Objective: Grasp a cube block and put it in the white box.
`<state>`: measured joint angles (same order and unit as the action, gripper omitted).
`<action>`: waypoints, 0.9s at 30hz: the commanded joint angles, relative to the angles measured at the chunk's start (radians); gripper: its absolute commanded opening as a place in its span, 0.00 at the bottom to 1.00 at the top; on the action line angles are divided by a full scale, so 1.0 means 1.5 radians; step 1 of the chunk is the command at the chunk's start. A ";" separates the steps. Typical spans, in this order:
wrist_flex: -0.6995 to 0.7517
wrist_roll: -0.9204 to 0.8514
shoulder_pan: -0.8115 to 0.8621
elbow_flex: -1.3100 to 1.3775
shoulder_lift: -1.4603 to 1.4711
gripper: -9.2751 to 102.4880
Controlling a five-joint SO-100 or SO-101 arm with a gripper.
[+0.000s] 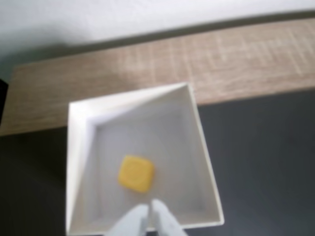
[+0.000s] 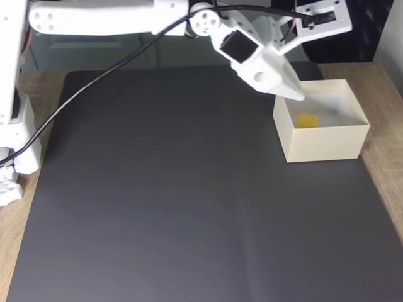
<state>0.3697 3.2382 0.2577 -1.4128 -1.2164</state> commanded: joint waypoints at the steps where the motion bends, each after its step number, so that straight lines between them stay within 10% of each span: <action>1: -0.007 -0.005 -0.008 -0.067 -0.108 0.08; 27: -0.108 -0.004 -0.025 -0.731 -0.744 0.08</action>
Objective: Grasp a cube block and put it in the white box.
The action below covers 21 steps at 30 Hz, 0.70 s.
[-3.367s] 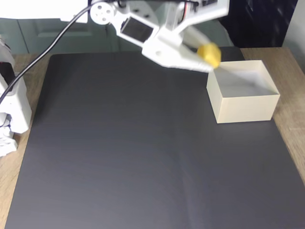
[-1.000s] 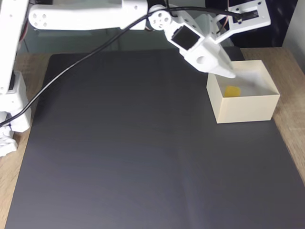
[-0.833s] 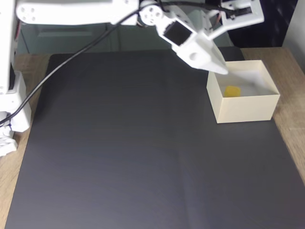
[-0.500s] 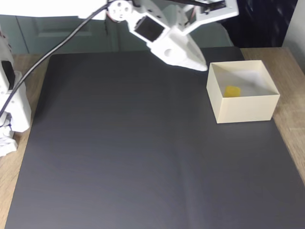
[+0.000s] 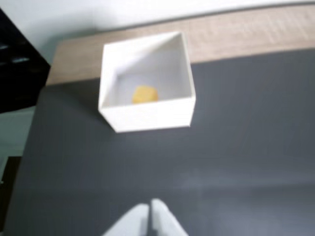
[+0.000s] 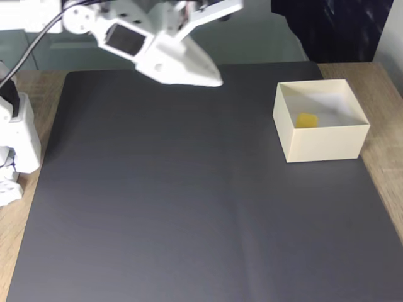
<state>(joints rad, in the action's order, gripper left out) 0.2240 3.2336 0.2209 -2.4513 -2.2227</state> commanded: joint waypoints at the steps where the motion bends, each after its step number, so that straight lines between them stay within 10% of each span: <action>1: -0.011 -0.001 0.002 -0.058 -0.094 0.08; 21: 0.070 -0.004 0.018 -0.337 -0.445 0.08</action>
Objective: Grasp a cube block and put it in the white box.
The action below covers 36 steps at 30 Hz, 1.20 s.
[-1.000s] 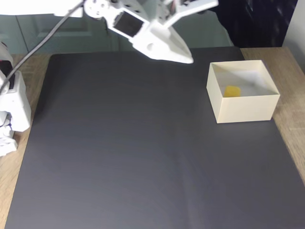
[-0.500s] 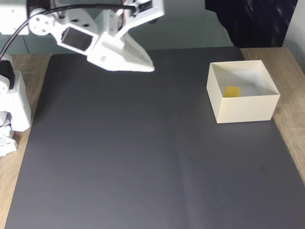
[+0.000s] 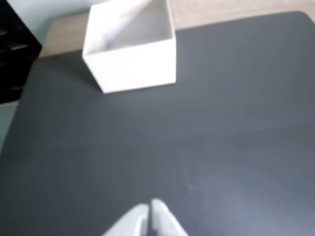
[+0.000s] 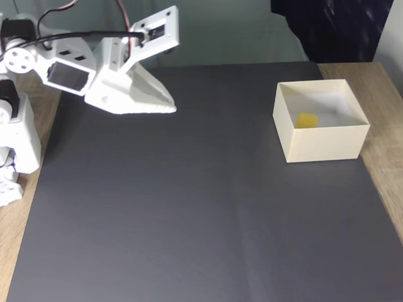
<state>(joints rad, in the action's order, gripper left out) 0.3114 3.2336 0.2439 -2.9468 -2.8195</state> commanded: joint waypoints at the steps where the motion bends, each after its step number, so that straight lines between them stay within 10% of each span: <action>1: 0.017 -0.004 0.003 -0.016 -0.063 0.08; 36: 0.394 -0.067 0.009 -0.143 -0.307 0.08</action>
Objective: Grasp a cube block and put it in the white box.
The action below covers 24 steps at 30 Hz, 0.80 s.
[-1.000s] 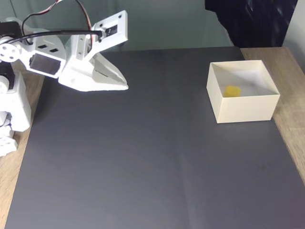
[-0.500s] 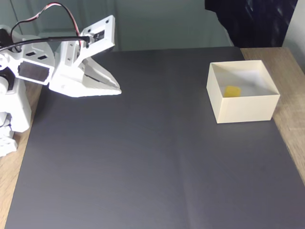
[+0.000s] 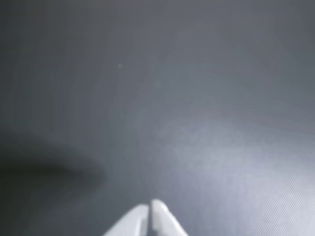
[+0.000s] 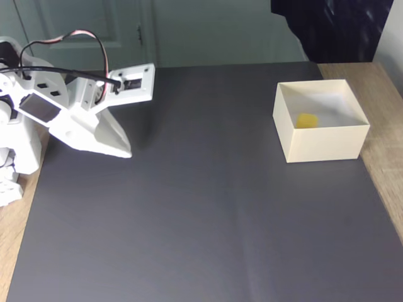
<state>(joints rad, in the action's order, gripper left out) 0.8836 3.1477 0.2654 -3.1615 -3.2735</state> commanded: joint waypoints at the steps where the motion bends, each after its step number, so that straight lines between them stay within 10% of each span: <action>1: 0.012 -0.015 -0.005 -0.002 -0.004 0.08; 24: 0.099 -0.098 -0.054 -0.015 -0.005 0.08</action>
<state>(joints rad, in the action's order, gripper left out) 1.0262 3.0189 0.1979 -3.1891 -3.2735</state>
